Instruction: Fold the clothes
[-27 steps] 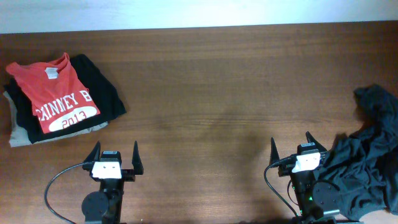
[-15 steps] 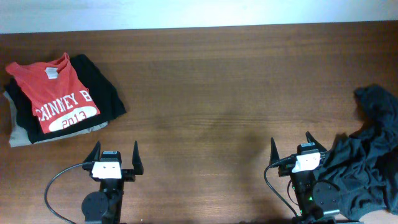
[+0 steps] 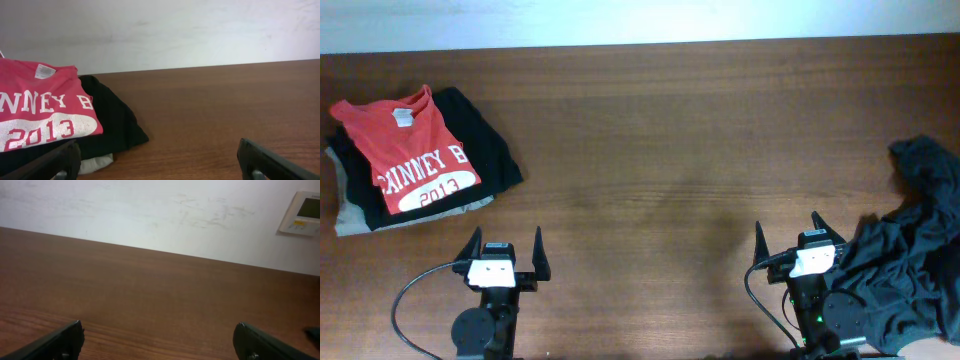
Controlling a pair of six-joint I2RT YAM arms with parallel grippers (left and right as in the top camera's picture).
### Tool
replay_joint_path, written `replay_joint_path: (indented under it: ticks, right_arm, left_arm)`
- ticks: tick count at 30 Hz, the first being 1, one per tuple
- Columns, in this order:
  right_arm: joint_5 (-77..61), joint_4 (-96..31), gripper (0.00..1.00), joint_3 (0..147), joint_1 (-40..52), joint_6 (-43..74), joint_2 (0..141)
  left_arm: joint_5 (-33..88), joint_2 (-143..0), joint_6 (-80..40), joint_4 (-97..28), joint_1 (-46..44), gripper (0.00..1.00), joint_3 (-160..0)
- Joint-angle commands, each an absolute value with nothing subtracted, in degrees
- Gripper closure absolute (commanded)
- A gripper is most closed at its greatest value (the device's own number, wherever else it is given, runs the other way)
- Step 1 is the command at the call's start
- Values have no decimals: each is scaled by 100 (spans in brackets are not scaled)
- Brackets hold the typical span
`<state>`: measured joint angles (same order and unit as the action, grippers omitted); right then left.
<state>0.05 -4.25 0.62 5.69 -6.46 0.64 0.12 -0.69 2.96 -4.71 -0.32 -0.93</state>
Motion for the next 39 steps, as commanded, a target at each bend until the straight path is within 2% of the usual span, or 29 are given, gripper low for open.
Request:
replay_joint_path:
  ticks: [1, 11, 15, 20, 25, 29, 31, 32, 33, 35, 37, 38, 39]
  right_arm:
    - [69, -462, 2, 32, 598, -663, 36]
    - [152, -259, 1, 32, 598, -633, 36]
    - [224, -154, 1, 108, 598, -95, 36]
    - [851, -1599, 2, 1157, 598, 357, 329]
    - [1275, -2941, 1, 3151, 596, 349, 2582]
    - [644, -3326, 1, 4261, 598, 349, 4515]
    - [1400, -3468, 1, 4307, 445, 827, 5057]
    - [2161, -3986, 1, 4307, 21, 2058, 5568]
    - [2095, -4298, 1, 4305, -550, 2620, 6132]
    - [1566, -4375, 1, 4303, -1450, 2731, 7166]
    - [1253, -4285, 3, 4303, -1911, 2626, 8125]
    - [1262, -4259, 5, 4303, -1925, 2620, 8423]
    - [1262, -4224, 17, 4303, -1925, 2622, 8694]
  left_arm:
    - [-45, -34, 261, -478, -64, 0, -54]
    - [-45, -34, 261, -478, -64, 1, -54]
    - [-45, -34, 261, -458, -64, 1, -54]
    - [209, -34, 257, -432, -60, 1, -54]
    - [515, -440, 82, -1398, -60, 1, -1011]
    - [515, -2073, 84, -2375, -60, 1, -2504]
    - [517, -2803, 84, -2499, -60, 1, -2961]
    - [515, -3030, 84, -2495, -60, 0, -3065]
    - [517, -3096, 82, -2495, -60, 1, -3081]
    - [515, -3096, 82, -2493, -60, 1, -3081]
    - [515, -3096, 82, -2495, -60, 1, -3081]
    - [515, -3096, 84, -2493, -60, 1, -3081]
    - [515, -3096, 82, -2495, -60, 1, -3081]
